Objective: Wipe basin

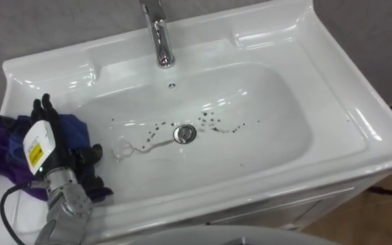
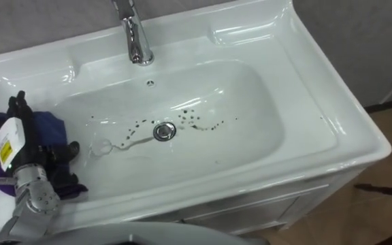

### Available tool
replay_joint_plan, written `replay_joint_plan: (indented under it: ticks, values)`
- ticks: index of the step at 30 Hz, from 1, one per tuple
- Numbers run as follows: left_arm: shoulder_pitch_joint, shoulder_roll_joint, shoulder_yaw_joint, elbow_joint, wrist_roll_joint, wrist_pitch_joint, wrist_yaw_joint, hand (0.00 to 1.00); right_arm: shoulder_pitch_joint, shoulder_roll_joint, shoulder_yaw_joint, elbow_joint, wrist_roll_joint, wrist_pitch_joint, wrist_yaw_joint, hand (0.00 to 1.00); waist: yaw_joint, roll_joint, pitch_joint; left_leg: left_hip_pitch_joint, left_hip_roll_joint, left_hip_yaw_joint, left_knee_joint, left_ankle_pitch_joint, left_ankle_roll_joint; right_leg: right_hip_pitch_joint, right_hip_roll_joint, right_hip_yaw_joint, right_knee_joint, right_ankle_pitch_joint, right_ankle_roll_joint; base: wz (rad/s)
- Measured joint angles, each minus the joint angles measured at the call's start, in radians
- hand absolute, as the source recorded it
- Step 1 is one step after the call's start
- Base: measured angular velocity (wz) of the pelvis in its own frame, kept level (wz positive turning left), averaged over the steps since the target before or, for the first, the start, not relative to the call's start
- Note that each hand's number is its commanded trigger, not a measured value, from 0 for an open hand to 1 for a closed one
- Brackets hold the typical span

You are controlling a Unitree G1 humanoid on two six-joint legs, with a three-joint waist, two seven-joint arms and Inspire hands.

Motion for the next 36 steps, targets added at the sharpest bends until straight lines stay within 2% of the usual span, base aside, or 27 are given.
replay_joint_plan:
  ticks: [2,10,23,27,28,29,30,36]
  values:
    - [0.001,0.0,0.004,0.003,0.004,0.009,0.001,0.0,0.003,0.0,0.0,0.0,-0.019,0.023,0.0,0.0,0.001,0.001,-0.0001,0.005,0.003,0.006,-0.005,0.002,-0.002,0.0,0.003,0.007,0.0,0.0,0.0,-0.08]
    - [0.0,0.004,0.019,0.052,0.063,0.026,0.021,0.0,0.001,0.0,0.0,-0.03,-0.083,0.062,-0.002,0.0,-0.009,0.011,-0.0013,0.013,0.005,0.015,-0.017,0.009,-0.011,-0.003,0.014,0.022,-0.002,-0.003,-0.012,-0.04]
    - [-0.001,-0.001,0.022,0.063,0.086,0.039,0.031,0.0,0.0,0.001,0.0,-0.04,-0.107,0.103,-0.001,0.0,-0.011,0.013,-0.0028,0.013,0.006,0.015,-0.021,0.011,-0.014,-0.006,0.015,0.023,-0.001,-0.005,-0.015,0.0]
    - [-0.002,-0.002,0.024,0.063,0.086,0.041,0.031,0.0,0.001,0.001,0.0,-0.04,-0.107,0.104,-0.001,0.0,-0.011,0.013,-0.0029,0.013,0.006,0.015,-0.02,0.011,-0.014,-0.005,0.015,0.023,-0.002,-0.005,-0.016,0.0]
    - [-0.002,-0.002,0.023,0.063,0.086,0.043,0.031,0.27,0.001,0.001,0.0,-0.04,-0.107,0.104,-0.002,0.0,-0.011,0.013,-0.0029,0.014,0.006,0.015,-0.02,0.011,-0.014,-0.005,0.015,0.023,-0.002,-0.005,-0.015,0.0]
    - [-0.002,-0.002,0.023,0.063,0.085,0.045,0.031,0.85,0.001,0.001,0.0,-0.04,-0.107,0.104,-0.002,0.0,-0.012,0.013,-0.003,0.014,0.006,0.015,-0.019,0.011,-0.014,-0.005,0.015,0.023,-0.002,-0.005,-0.016,0.0]
    - [-0.002,-0.002,0.023,0.063,0.085,0.045,0.031,1.0,0.001,0.001,-0.001,-0.04,-0.107,0.104,-0.002,0.0,-0.013,0.013,-0.003,0.015,0.006,0.015,-0.019,0.011,-0.014,-0.005,0.015,0.023,-0.002,-0.005,-0.016,0.0]
    - [-0.006,-0.005,0.031,0.063,0.084,0.065,0.032,1.0,0.001,0.001,-0.003,-0.04,-0.107,0.107,-0.001,0.0,-0.012,0.014,-0.0053,0.025,0.007,0.018,-0.022,0.013,-0.016,-0.006,0.016,0.028,-0.002,-0.008,-0.018,-0.03]
